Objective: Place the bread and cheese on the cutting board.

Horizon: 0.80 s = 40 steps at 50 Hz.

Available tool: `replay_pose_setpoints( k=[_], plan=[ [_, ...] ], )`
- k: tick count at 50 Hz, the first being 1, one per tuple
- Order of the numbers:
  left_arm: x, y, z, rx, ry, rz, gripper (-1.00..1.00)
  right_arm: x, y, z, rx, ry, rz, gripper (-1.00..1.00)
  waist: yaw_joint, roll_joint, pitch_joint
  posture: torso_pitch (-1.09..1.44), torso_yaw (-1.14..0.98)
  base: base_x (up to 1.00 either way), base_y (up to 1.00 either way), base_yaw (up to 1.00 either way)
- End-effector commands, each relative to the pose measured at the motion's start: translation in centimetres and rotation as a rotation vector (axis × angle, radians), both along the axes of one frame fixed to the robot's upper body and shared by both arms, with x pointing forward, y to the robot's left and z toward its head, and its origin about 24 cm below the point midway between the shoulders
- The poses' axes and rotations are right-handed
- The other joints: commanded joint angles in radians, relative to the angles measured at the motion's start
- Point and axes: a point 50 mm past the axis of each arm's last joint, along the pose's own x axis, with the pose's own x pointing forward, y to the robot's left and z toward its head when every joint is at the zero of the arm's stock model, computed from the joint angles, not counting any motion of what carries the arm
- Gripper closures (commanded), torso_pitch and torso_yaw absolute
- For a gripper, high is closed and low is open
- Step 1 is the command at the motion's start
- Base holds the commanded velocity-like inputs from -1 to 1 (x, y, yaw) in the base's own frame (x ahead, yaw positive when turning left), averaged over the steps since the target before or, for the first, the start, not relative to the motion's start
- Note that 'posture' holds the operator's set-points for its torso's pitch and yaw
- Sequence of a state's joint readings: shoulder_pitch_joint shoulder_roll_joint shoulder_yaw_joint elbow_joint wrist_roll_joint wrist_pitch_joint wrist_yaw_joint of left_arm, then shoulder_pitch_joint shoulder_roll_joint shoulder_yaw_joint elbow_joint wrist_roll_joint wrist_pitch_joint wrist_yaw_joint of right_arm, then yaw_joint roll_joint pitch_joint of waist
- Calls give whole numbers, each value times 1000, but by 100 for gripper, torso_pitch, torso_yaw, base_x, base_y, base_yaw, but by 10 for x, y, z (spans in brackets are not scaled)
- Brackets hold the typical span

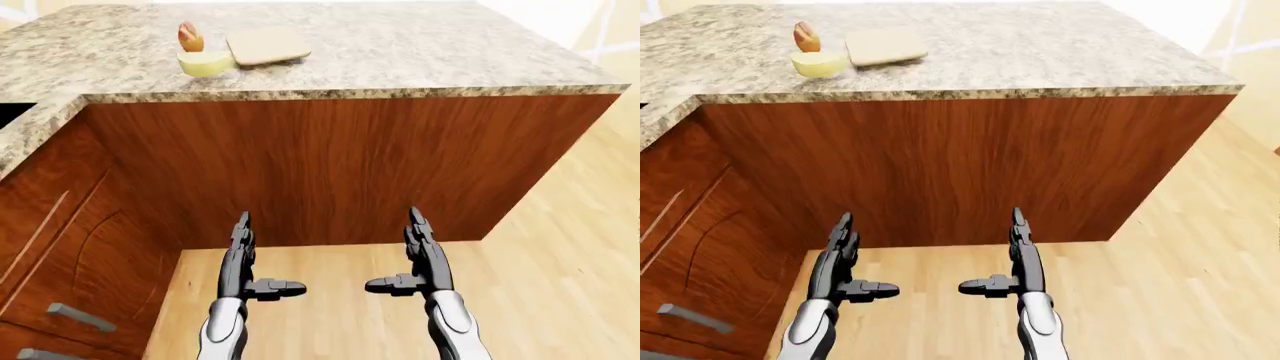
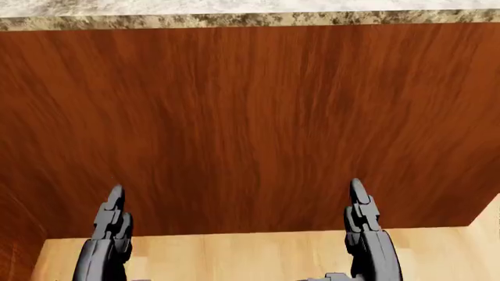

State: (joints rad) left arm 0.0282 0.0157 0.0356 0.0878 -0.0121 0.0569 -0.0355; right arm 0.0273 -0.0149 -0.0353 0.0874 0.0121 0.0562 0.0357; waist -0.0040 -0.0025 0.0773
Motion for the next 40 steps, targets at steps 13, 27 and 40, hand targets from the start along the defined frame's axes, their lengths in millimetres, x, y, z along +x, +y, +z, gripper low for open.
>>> replay_pose_setpoints(
  k=[13, 27, 40],
  plan=[
    [28, 20, 76, 20, -274, 37, -100, 27, -17, 65, -40, -246, -7, -100, 9, -5, -83, 0, 0, 0, 0, 0],
    [39, 49, 134, 51, -387, 115, -100, 45, -58, 119, -99, -354, -90, -100, 7, -5, -92, 0, 0, 0, 0, 0],
    [40, 87, 189, 108, -506, 229, -100, 51, -94, 173, -181, -457, -157, -100, 5, -3, -74, 0, 0, 0, 0, 0]
  ],
)
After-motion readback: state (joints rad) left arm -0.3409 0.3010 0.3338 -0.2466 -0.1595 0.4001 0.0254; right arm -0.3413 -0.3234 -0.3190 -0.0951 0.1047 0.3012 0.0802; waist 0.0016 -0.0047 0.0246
